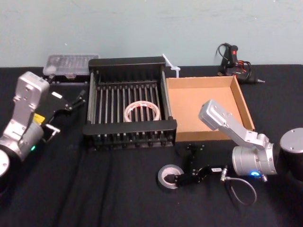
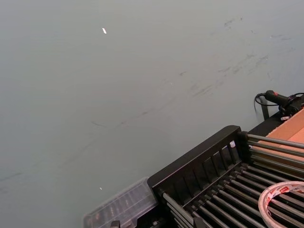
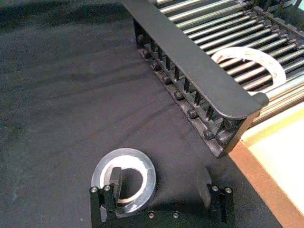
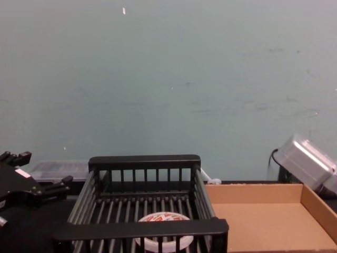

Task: Pick up the white tape and place it into the black box , Pick up the silver tape and place it into the brown box.

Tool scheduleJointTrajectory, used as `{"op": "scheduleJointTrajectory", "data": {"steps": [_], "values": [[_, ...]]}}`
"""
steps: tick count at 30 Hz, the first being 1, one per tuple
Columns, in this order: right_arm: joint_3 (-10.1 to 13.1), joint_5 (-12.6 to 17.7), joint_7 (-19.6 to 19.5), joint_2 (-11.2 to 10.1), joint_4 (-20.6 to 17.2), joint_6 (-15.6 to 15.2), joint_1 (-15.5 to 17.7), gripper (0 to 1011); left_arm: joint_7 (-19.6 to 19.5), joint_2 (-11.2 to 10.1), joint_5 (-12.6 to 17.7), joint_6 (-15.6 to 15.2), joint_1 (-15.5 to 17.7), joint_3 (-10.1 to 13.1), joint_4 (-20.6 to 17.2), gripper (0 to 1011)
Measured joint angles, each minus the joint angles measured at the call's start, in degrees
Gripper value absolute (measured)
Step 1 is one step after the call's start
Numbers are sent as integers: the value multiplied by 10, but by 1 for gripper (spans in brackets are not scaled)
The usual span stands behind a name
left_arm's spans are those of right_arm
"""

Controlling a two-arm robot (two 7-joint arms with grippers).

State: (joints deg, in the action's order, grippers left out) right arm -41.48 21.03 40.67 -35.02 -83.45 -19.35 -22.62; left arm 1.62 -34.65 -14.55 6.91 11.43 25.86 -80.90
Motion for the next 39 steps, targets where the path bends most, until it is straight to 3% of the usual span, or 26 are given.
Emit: {"op": "scheduleJointTrajectory", "data": {"steps": [5,13,33,39], "values": [[0,0,0,0,0,0,0,985,0,0,0,0,0,0,0,1002],[0,0,0,0,-1,0,0,835,0,0,0,0,0,0,0,1001],[0,0,0,0,-1,0,0,172,0,0,0,0,0,0,0,1001],[0,0,0,0,-1,1,0,158,0,0,0,0,0,0,0,1001]]}}
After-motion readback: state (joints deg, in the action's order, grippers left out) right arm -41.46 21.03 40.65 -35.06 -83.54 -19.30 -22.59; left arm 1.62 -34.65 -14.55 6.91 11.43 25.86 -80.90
